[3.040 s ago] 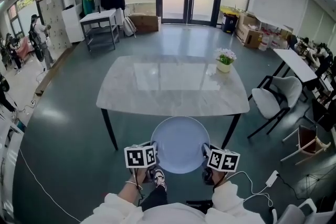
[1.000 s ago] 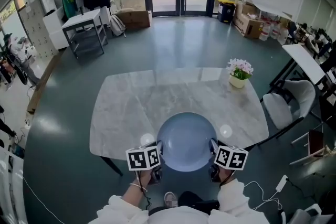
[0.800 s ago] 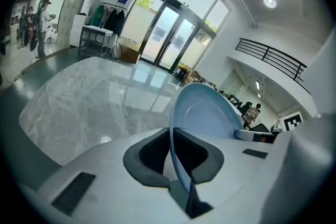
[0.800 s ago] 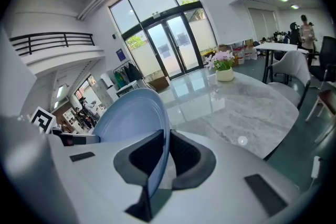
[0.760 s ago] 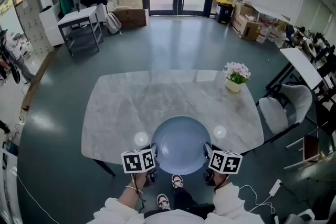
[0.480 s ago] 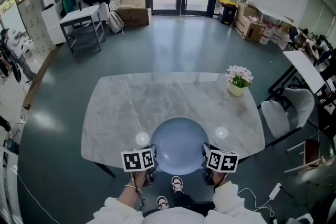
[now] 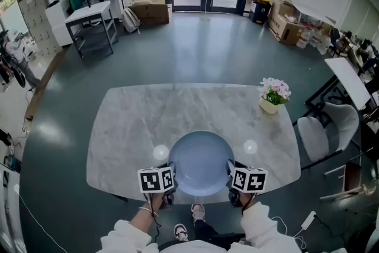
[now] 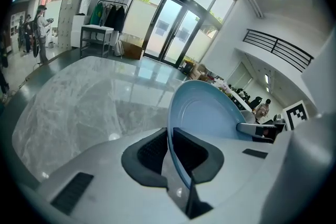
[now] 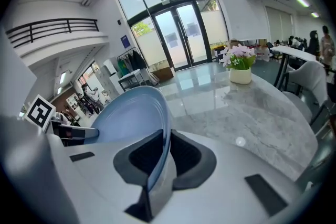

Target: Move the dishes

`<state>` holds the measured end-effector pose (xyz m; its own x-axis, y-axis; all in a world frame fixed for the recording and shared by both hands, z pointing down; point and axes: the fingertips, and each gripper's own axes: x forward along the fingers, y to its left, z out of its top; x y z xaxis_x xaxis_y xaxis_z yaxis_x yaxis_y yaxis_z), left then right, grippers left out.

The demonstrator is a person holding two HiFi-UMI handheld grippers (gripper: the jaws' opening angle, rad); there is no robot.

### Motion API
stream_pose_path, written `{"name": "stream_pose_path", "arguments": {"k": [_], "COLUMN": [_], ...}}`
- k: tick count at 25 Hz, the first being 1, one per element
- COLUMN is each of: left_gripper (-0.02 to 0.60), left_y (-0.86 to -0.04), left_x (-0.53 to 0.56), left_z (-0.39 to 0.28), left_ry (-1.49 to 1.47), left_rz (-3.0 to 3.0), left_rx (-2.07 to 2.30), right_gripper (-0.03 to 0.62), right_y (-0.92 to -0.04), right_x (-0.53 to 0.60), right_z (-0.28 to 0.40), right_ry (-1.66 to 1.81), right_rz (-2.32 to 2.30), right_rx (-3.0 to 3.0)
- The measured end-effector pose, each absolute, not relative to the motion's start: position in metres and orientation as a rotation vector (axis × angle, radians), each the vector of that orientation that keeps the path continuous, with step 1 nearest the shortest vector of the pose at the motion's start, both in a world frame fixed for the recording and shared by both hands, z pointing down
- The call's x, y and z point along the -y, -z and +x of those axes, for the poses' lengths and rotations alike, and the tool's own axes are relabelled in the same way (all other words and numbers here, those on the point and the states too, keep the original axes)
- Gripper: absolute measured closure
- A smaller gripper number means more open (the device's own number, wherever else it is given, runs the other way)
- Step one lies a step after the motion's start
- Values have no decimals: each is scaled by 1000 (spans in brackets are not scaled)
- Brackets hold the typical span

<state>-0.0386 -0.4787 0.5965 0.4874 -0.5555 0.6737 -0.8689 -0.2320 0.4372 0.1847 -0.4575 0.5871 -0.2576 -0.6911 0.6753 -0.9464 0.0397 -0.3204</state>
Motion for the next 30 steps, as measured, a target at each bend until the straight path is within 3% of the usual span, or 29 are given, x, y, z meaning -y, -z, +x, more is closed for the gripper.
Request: {"name": "stream_pose_path", "arguments": {"k": [13, 30], "left_gripper": [557, 557], "left_y": [-640, -719], "left_x": [580, 644], "left_z": [6, 5], "left_ry": [-515, -529], "left_rz": [1883, 1721], "left_rx": [1208, 1259], "right_gripper": [503, 503], "right_y": [-626, -701], "right_x": [564, 635], "right_z": [226, 232], "right_ry": [-1069, -1161], "right_rz": [1641, 1607], "right_rx": [1980, 1893]}}
